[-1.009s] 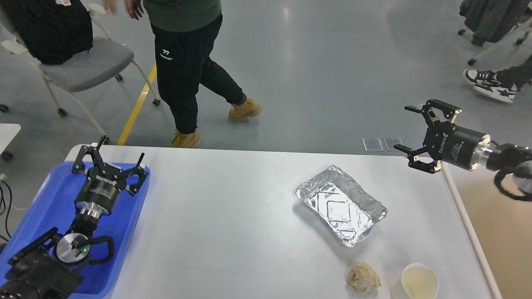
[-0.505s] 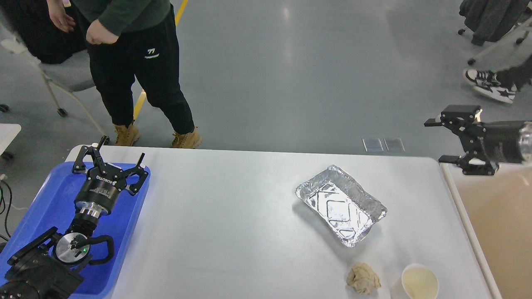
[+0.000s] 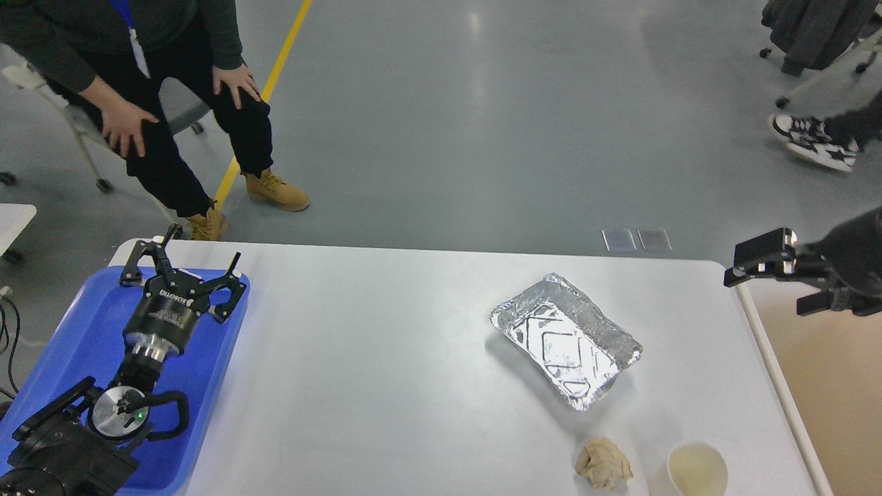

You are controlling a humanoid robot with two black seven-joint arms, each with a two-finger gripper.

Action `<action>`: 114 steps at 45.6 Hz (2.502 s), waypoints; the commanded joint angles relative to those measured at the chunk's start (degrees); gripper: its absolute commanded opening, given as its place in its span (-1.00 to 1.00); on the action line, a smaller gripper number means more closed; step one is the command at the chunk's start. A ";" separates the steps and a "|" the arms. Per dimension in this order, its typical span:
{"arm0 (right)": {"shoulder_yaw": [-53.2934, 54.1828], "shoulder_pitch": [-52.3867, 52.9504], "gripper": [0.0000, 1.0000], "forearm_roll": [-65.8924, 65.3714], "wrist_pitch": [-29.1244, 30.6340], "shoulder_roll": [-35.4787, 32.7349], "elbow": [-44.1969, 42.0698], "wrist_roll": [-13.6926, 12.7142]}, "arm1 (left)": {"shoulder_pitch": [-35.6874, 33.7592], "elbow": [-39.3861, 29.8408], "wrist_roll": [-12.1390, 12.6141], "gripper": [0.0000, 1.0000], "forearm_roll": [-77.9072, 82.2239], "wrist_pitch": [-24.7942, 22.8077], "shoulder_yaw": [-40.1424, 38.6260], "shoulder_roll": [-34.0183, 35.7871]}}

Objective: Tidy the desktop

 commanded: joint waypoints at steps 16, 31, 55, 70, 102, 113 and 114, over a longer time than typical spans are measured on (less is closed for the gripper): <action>-16.95 20.39 1.00 -1.69 13.46 16.71 7.64 2.52 | 0.05 0.00 0.06 0.98 -0.01 -0.01 -0.09 0.00; -21.87 28.12 1.00 -3.27 16.63 16.36 12.30 2.52 | 0.23 0.00 0.06 0.98 -0.01 -0.01 -0.44 0.00; -21.79 36.38 1.00 -3.36 16.63 15.48 14.39 2.52 | 0.32 0.00 -0.03 0.98 -0.01 0.08 -0.44 0.00; -20.47 36.21 1.00 -3.36 16.63 15.21 14.39 2.52 | 0.32 0.00 -0.03 0.98 -0.01 0.08 -0.44 0.00; -15.03 10.65 1.00 -11.80 16.63 11.08 14.39 2.17 | 0.32 0.00 -0.12 0.98 -0.01 0.08 -0.35 0.00; -7.47 -2.45 1.00 -15.22 7.23 10.56 12.48 2.35 | 0.32 0.00 -0.12 0.98 -0.01 0.08 -0.35 0.00; -6.68 -3.50 1.00 -15.40 6.36 10.56 12.22 2.35 | 0.32 0.00 -0.12 0.98 -0.01 -0.01 -0.35 0.00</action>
